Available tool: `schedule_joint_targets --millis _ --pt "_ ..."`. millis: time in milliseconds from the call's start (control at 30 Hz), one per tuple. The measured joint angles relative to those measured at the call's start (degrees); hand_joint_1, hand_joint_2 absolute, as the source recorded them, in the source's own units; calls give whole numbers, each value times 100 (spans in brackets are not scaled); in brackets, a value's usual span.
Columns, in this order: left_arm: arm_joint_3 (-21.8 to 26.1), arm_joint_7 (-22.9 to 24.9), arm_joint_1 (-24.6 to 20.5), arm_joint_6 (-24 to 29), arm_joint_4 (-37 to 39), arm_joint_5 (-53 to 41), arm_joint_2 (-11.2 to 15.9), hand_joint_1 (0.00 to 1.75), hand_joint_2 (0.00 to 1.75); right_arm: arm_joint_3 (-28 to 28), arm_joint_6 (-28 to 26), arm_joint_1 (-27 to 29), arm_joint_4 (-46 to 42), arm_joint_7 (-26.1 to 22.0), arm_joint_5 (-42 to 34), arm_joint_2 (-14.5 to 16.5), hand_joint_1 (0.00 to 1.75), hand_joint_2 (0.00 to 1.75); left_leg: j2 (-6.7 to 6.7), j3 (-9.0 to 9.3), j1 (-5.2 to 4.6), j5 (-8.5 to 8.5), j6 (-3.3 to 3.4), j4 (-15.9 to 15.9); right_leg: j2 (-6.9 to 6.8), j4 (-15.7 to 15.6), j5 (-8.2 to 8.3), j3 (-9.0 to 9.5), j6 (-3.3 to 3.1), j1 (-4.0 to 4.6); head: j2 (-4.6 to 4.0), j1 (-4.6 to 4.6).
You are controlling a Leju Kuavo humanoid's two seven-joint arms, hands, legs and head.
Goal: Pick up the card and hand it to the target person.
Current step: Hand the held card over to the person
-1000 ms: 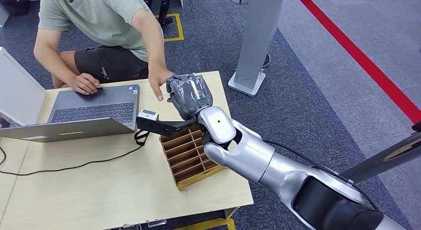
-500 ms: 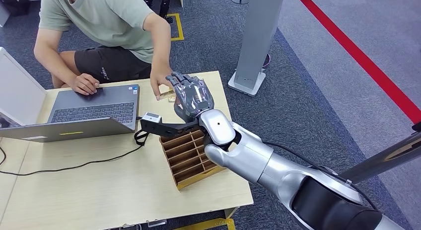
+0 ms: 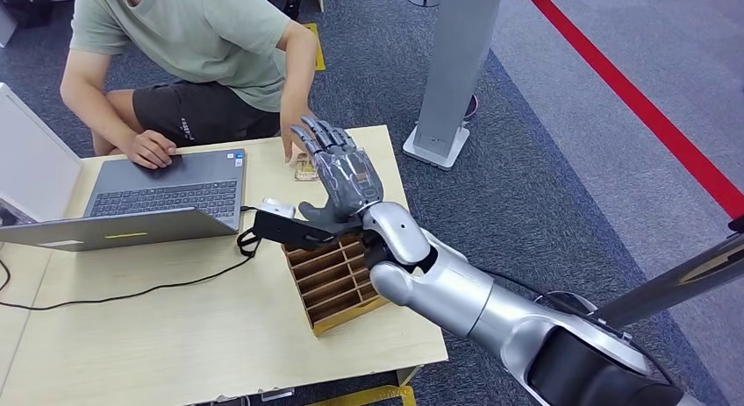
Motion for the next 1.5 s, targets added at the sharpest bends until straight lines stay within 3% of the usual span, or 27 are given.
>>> schedule_joint_targets --millis 100,333,633,833,1033,1233,1500 --pt "3 -11 40 4 0 77 0 0 0 -199 -56 442 -513 -710 -1027 -178 0 175 0 0 0 -1 0 0 1 -1 0 0 0 0 0 1" --pt "36 -37 77 7 0 208 10 0 0 -711 63 1818 -1494 -2088 -2635 -631 0 175 -1 1 0 -3 2 0 0 -5 -1 3 0 0 0 3" --pt "74 -95 78 10 0 251 49 0 0 -1248 359 3400 -1367 -3478 -3891 -790 0 175 -2 -2 1 -6 0 -2 0 -4 -2 2 -1 0 0 1" --pt "99 -135 73 67 0 257 50 0 0 -1331 543 3738 -707 -4032 -4506 -602 0 175 -1 -2 1 -6 0 -2 0 -4 -2 3 -1 0 0 2" --pt "105 -187 68 87 0 245 50 0 0 -1320 486 3799 -172 -4339 -4556 -379 0 175 0 -1 0 -6 0 -2 1 -3 -2 3 -1 0 0 1" --pt "122 -188 69 84 0 247 50 0 0 -1322 448 3791 -14 -4500 -4506 -283 0 175 0 -1 0 -5 0 -2 1 -3 -2 3 -1 0 0 2" --pt "152 -188 70 72 0 255 48 0 0 -1347 529 3809 -240 -5262 -4443 -244 0 175 0 0 0 -5 0 -2 1 -3 -2 3 0 0 0 2"
